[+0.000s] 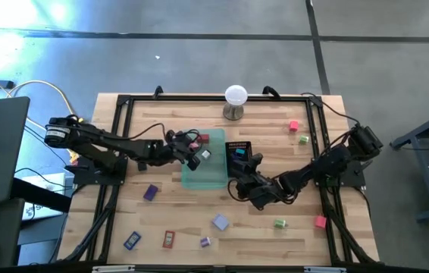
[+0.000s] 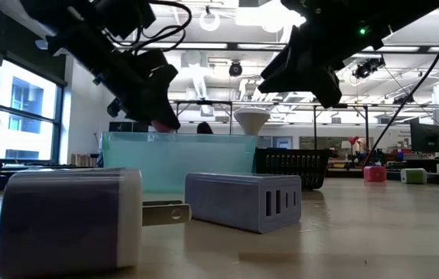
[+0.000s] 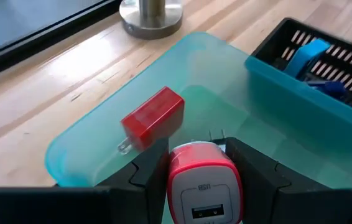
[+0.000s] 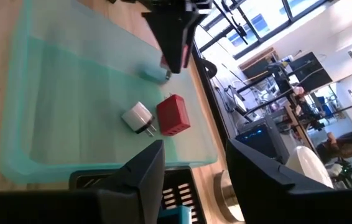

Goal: Pick & Place Office items
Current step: Put the pink and white charger adapter into the blue bin

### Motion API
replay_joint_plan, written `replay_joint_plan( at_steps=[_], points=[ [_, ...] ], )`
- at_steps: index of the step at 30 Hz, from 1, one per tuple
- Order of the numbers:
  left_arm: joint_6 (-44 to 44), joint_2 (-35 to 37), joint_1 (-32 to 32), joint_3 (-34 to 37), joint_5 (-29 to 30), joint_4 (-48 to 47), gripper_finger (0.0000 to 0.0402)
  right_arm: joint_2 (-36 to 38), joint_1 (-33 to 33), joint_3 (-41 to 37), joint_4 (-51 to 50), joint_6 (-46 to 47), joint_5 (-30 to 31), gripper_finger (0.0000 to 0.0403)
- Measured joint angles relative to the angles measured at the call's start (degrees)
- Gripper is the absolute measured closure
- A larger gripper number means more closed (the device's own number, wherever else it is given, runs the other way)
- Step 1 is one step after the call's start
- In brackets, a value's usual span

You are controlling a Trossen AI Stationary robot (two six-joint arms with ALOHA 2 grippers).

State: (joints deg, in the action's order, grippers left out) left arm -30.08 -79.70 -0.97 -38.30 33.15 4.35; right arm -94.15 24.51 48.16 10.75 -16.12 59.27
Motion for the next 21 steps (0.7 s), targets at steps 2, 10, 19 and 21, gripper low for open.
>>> replay_joint_plan(
  at_steps=[2,10,19,21],
  points=[
    [0.0,0.0,0.0,1.4,0.0,2.4,0.0264,0.0,-0.3,0.0,0.2,0.0,-1.2,0.0243],
    [-0.6,-3.7,0.0,4.9,1.7,11.8,0.0264,0.0,-1.4,0.0,1.6,-0.2,-2.7,0.0243],
    [1.3,-12.1,0.0,4.9,3.0,18.7,0.0264,0.0,-2.2,0.0,2.1,-0.2,-5.1,0.0243],
    [2.6,-12.8,0.0,5.0,3.3,19.8,0.0264,0.0,-2.2,0.0,2.1,-0.2,-5.1,0.0243]
  ],
)
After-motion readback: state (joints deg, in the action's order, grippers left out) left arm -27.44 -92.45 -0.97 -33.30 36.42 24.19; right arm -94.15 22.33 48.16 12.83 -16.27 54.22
